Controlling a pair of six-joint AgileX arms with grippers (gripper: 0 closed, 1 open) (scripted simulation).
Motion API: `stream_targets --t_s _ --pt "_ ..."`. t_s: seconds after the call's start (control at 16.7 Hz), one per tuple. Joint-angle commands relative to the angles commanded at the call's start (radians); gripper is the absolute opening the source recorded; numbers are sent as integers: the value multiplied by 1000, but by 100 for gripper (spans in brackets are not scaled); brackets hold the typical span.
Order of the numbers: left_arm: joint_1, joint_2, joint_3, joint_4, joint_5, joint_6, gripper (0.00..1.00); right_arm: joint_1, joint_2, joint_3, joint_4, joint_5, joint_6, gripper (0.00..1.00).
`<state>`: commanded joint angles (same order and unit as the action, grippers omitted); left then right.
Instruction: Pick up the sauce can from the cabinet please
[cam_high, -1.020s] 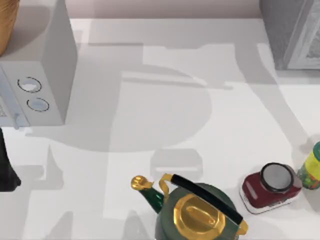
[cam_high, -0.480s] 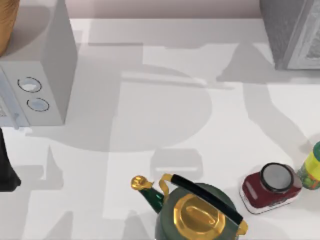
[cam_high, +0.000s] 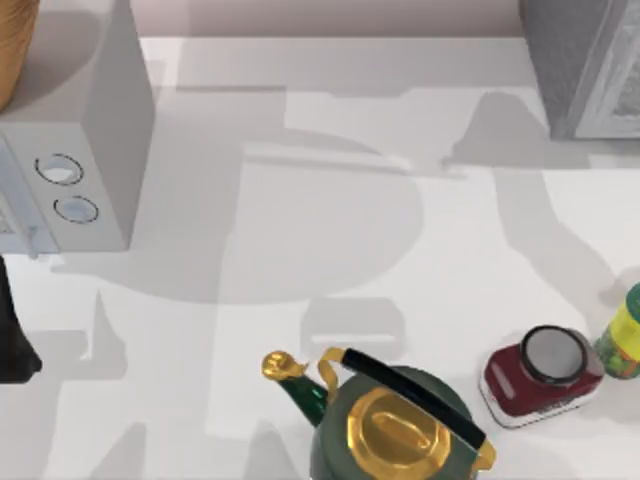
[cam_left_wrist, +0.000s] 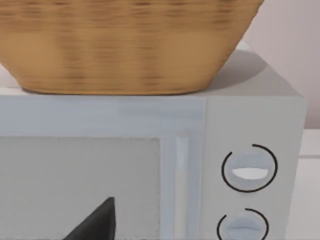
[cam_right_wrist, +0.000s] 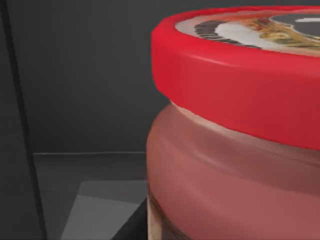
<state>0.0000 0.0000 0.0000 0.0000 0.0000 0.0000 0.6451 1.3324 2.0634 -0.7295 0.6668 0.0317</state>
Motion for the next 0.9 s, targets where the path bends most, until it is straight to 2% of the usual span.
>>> stream_targets --t_s 0.36,0.9 --pt "0 0 0 0 0 0 100 -116 -253 -394 143 -124 -1 0" --pt "0 0 0 0 0 0 100 -388 -821 -1331 443 -423 -16 0"
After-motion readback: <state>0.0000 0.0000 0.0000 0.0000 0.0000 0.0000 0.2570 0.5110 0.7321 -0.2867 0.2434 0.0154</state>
